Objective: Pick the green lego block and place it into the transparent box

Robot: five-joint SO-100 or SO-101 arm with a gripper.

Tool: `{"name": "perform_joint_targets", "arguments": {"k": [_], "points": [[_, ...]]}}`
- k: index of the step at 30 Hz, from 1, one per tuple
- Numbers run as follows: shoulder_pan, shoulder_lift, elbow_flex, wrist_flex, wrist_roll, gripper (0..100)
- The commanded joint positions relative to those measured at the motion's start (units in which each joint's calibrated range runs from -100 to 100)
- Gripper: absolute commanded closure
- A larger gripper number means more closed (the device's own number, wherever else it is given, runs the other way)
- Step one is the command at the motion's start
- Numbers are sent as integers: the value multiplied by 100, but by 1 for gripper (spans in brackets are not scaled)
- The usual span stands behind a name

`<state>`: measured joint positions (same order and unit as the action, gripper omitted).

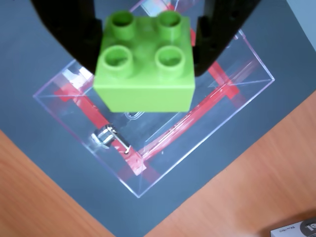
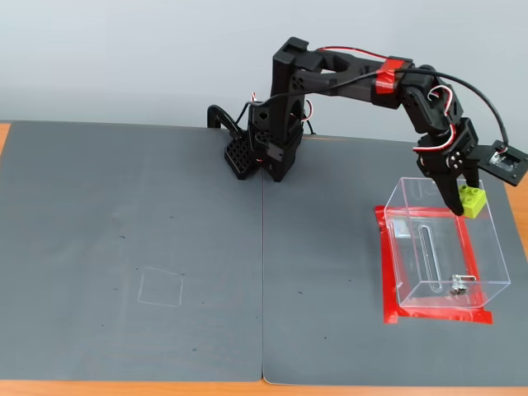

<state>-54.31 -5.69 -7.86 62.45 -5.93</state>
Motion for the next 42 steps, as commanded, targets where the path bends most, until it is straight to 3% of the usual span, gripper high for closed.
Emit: {"name": "perform_joint_targets", "arguments": {"k": [1, 31, 37, 42], "points": [[11, 5, -277, -81, 18, 90], [-145, 607, -295, -81, 7, 90], [-153, 582, -295, -81, 13, 78], [-153, 531, -286, -81, 13, 77]]}}
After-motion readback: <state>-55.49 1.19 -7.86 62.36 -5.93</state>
